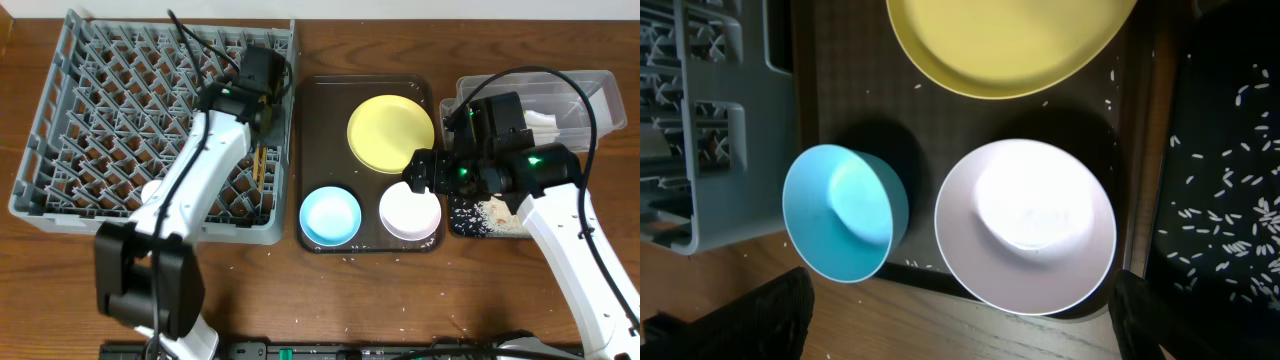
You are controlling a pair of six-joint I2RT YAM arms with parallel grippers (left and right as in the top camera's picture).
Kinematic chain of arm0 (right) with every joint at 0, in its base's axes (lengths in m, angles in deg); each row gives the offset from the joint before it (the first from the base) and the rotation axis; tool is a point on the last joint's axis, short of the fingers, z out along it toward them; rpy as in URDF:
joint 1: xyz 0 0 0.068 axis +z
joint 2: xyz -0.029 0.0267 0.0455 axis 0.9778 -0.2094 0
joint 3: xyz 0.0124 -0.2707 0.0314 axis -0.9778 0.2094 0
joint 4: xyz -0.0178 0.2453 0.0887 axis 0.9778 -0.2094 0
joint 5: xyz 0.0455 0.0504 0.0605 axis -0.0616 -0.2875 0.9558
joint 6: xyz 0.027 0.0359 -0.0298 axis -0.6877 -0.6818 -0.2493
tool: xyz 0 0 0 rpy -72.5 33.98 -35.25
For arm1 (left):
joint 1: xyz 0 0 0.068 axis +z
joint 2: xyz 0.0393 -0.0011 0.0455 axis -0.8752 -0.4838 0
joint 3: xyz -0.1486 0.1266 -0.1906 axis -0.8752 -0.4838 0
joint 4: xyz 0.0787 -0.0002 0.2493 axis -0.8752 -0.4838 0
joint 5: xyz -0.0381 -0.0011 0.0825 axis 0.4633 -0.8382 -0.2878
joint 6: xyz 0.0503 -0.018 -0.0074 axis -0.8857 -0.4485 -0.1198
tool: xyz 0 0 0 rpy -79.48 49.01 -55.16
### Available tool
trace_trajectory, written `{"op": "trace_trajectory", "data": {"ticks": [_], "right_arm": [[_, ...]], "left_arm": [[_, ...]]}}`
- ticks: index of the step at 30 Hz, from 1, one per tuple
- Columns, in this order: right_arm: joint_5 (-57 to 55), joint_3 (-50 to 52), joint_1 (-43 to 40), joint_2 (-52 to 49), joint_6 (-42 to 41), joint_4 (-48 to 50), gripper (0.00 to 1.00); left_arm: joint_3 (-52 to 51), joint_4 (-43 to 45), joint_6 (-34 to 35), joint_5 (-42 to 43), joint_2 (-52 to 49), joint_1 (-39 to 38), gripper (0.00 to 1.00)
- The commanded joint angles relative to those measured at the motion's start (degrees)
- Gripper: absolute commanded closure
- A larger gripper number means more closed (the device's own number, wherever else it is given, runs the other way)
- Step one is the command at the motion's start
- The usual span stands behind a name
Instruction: Sort waste into correct bins and load items into the dishwasher
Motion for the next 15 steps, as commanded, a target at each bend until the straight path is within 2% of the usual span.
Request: {"op": "trace_trajectory", "data": {"ticks": [1,6,12,13,15], "right_arm": [[-0.2,-0.6,-0.2,0.4,-0.1,0.1,0.08],[-0.2,-0.6,-0.2,0.4,-0.1,0.1,0.09],[-0.2,-0.6,-0.2,0.4,-0.2,0.2,0.08],[-0.2,-0.6,-0.2,0.4,-0.2,0.2,0.09],[-0.2,-0.6,-0.2,0.4,-0.1,0.2,0.09]], "left_arm": [[-2.1,1.1,-1.1,2.1,-3.7,-0.2,0.92],[-2.1,2.2,-1.1,2.1,-6.8,-0.2,0.92],[-1.5,1.8,-1.6,2.1,-5.9,-0.2,0.83],[-1.1,1.3,-1.6,2.1,-5.5,-0.2,0.78],[-0.6,0.2,-1.5,2.1,-3.8,-0.2,0.75]]}}
